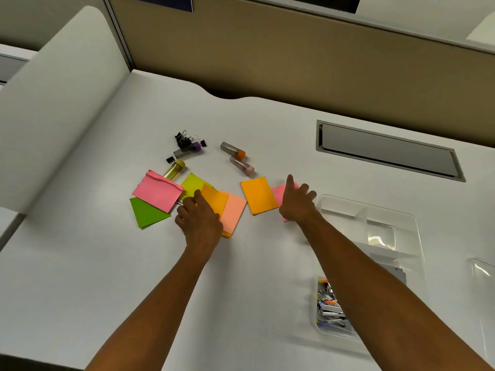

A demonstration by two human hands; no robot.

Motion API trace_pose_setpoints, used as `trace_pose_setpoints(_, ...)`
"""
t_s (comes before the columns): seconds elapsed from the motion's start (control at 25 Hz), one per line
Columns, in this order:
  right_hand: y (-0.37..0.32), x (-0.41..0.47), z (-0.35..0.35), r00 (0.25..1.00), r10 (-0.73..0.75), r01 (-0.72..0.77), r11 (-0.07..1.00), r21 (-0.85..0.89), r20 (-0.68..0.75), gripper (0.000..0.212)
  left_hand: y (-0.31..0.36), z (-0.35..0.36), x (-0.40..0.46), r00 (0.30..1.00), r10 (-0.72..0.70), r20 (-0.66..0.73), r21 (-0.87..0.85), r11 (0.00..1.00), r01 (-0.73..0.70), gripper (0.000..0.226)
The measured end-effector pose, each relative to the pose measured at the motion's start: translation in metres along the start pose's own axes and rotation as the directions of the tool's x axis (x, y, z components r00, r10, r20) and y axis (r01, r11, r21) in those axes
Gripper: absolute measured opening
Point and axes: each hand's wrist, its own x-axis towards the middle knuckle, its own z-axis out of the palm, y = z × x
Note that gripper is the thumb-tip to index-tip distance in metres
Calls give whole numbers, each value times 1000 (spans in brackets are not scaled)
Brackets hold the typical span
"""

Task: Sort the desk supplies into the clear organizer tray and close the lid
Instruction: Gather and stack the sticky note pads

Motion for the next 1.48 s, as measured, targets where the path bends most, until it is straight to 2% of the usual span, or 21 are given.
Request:
trace_pose_setpoints(0.12, 2, 4, -8, 998, 58, -58, 996, 71, -5, 105, 2, -6, 2, 1000, 18, 24, -30, 999, -18, 83)
trace_pose_setpoints(0.2, 4, 3, -13, 999, 50, -48, 995, 88, -15, 101, 3, -8, 3, 997, 39, 67, -127, 991, -30, 78)
trace_pose_setpoints(0.28, 6, 1, -15, 999, 20, -16, 992, 126, -35, 89, 2, -11, 5, 996, 41, 75, -191, 981, -26, 62)
trace_pose_setpoints(0.36, 9, -1, -17, 997, -13, 25, 986, 162, -72, 70, 2, -17, 4, 998, 53, 41, -160, 986, -46, 38)
trace_pose_setpoints(0.44, 11, -4, -21, 995, -50, 66, 979, 194, -86, 51, 0, -21, 3, 997, 69, 35, -137, 989, -63, 28)
trace_pose_setpoints(0.6, 12, -13, -29, 997, -63, 72, 935, 348, -37, 42, -2, -26, -1, 996, 69, 51, -255, 965, -53, 30)
trace_pose_setpoints(0.8, 9, -24, -34, 989, -149, 131, 832, 540, -11, 36, -1, -32, -4, 998, 46, 45, -215, 976, -35, 30)
trace_pose_setpoints(0.92, 7, -30, -33, 984, -176, 131, 768, 627, 10, 37, 0, -33, -6, 997, 28, 75, -424, 906, 7, 30)
trace_pose_setpoints(1.0, 6, -31, -31, 987, -161, 112, 723, 681, 9, 40, 3, -35, -8, 993, -11, 121, -557, 827, 77, 42)
trace_pose_setpoints(1.08, 3, -28, -29, 990, -140, 93, 697, 711, 8, 42, 7, -34, -8, 980, -44, 193, -594, 790, 152, 55)
trace_pose_setpoints(1.16, -3, -24, -27, 991, -134, 77, 698, 712, 25, 41, 13, -28, -10, 978, -17, 207, -554, 822, 132, 49)
trace_pose_setpoints(1.24, -10, -19, -24, 992, -123, 61, 720, 691, 40, 38, 19, -21, -12, 986, 33, 166, -506, 861, 56, 36)
trace_pose_setpoints(1.32, -18, -14, -22, 993, -119, 81, 766, 638, 17, 36, 24, -16, -14, 987, 62, 147, -418, 909, 5, 36)
trace_pose_setpoints(1.4, -25, -8, -17, 992, -127, 121, 855, 505, -22, 41, 27, -10, -17, 990, 71, 125, -281, 959, -33, 43)
trace_pose_setpoints(1.48, -31, -4, -13, 993, -114, 116, 927, 356, -27, 56, 28, -5, -19, 993, 54, 105, -199, 980, -32, 45)
